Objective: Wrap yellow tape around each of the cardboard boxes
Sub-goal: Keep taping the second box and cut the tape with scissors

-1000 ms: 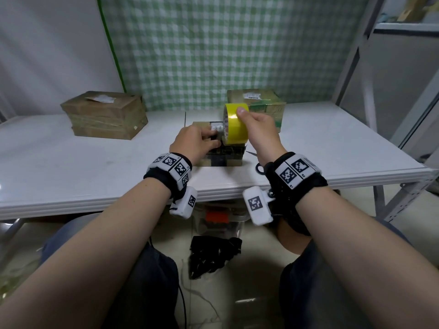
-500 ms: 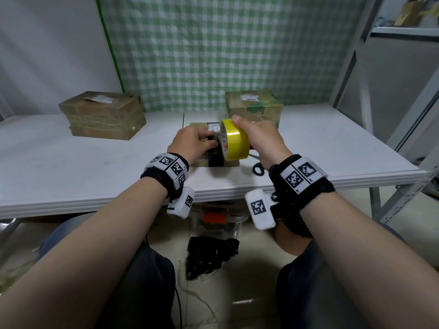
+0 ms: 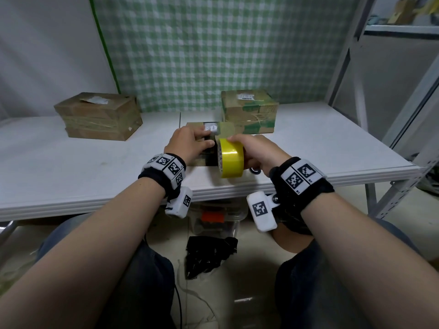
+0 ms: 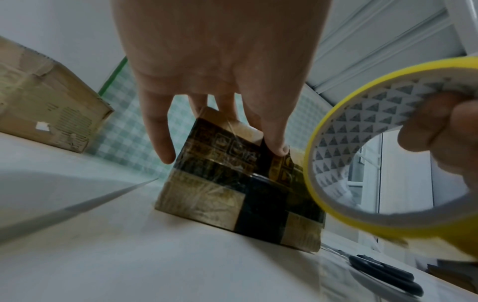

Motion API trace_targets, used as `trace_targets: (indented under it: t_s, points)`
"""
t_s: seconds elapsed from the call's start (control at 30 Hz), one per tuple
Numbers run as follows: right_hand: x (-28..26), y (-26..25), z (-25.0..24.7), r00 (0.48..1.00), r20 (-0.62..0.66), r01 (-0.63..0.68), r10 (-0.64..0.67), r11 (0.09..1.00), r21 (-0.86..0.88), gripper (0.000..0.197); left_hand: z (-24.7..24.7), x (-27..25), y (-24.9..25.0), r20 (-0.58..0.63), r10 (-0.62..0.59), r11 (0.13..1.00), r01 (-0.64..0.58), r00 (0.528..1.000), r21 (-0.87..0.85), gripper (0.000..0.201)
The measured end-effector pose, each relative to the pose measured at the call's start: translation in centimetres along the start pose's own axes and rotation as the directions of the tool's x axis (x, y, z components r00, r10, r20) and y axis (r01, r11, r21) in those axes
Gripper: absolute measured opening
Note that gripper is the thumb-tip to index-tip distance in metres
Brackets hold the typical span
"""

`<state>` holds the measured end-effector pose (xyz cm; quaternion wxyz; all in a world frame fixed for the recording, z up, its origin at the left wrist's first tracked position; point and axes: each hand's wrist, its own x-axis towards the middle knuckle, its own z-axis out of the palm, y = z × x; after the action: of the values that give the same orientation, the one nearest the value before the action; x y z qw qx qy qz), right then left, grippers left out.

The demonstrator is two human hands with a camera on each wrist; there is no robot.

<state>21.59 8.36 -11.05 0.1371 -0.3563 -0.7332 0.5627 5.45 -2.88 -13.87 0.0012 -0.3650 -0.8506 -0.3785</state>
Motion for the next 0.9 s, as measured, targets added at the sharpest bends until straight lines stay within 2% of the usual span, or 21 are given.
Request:
trace_targets:
  t_s: [0.17, 0.4, 0.5, 0.6, 0.67, 0.73, 0.83, 0.9]
  points:
    - [0.4, 0.7, -0.1, 0.997, 0.065, -0.041, 0.042, 0.999, -0.011, 0.035, 0.1, -0.2, 0.0, 0.007, 0.018, 1.0, -0.017, 1.0, -0.02, 0.038]
    - [0.5, 1.5, 0.4, 0.985, 0.164, -0.047, 0.045, 0.999, 0.007, 0.039, 0.0, -0.3, 0.2, 0.018, 0.067, 0.997, -0.067, 0.998, -0.032, 0.038]
    - [0.7, 1.3, -0.1, 0.992, 0.129, -0.009, 0.011, 1.0, -0.018, 0.035, -0.2, -0.3, 0.1, 0.042, 0.105, 0.994, -0.103, 0.994, -0.047, 0.036]
    - [1.0, 0.9, -0.6, 0.998, 0.041, 0.038, -0.038, 0.999, -0.012, 0.049, -0.4, -0.2, -0.2, 0.084, 0.131, 0.99, -0.126, 0.988, -0.062, 0.036]
    - [1.1, 0.6, -0.7, 0.995, 0.028, 0.092, -0.093, 0.995, 0.023, 0.041, -0.5, -0.1, -0.4, 0.101, 0.124, 0.992, -0.12, 0.987, -0.05, 0.035]
    - [1.0, 0.4, -0.6, 0.991, 0.054, 0.12, -0.12, 0.993, 0.014, 0.032, -0.5, -0.1, -0.4, 0.041, 0.09, 0.996, -0.089, 0.995, -0.026, 0.028]
    - [1.0, 0.3, -0.2, 0.991, 0.069, 0.122, -0.119, 0.992, -0.038, 0.028, -0.9, -0.3, 0.0, -0.173, -0.002, 0.988, 0.029, 0.985, 0.152, 0.018]
    - [1.0, 0.3, 0.0, 0.99, 0.058, 0.129, -0.127, 0.991, -0.032, 0.026, -1.1, -0.4, 0.3, -0.187, -0.05, 0.988, 0.077, 0.981, 0.137, 0.013]
